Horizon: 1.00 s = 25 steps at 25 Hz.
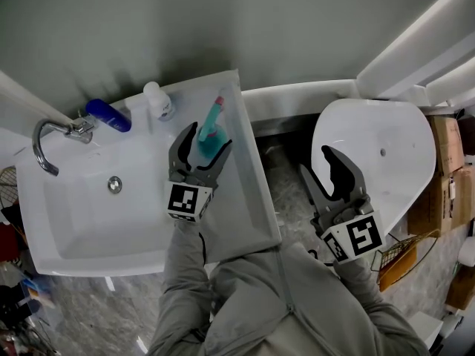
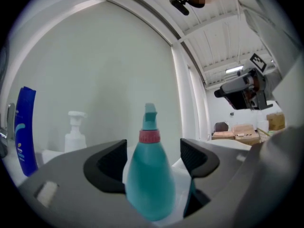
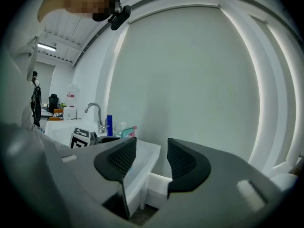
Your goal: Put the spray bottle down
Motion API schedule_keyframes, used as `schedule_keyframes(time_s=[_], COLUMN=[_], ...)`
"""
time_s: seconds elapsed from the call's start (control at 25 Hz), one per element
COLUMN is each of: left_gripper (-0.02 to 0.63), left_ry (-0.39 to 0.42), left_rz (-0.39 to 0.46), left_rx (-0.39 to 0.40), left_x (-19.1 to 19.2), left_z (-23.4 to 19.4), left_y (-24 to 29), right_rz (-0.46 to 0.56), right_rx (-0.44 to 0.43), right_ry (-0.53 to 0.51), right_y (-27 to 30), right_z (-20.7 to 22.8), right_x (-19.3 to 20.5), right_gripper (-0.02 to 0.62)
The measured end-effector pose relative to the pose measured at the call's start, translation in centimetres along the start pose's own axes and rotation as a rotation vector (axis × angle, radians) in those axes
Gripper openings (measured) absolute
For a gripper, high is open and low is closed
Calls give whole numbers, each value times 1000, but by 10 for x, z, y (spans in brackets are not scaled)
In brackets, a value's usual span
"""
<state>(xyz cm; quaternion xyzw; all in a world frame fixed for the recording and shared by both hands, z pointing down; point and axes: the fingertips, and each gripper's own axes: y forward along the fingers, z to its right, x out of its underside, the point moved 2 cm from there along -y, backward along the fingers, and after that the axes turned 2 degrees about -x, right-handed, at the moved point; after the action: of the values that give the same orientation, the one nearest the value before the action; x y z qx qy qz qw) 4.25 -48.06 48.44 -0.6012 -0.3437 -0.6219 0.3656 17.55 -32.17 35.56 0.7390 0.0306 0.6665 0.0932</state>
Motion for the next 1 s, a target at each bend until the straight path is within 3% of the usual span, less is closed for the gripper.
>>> schedule_keyframes(time_s=[0.4,1.0], left_gripper=[388,388], left_ry=[84,67], left_rz=[8,-22], left_rx=[-51,-226], left_x=[-45,-88], left_z=[11,37], left_y=[-38,-105], right_rz=[49,95], right_rx=[-60,-156], right_ry=[33,56], right_y=[-4,-12], right_z=[-7,-14], right_x=[-5,-7], right_gripper=[202,202])
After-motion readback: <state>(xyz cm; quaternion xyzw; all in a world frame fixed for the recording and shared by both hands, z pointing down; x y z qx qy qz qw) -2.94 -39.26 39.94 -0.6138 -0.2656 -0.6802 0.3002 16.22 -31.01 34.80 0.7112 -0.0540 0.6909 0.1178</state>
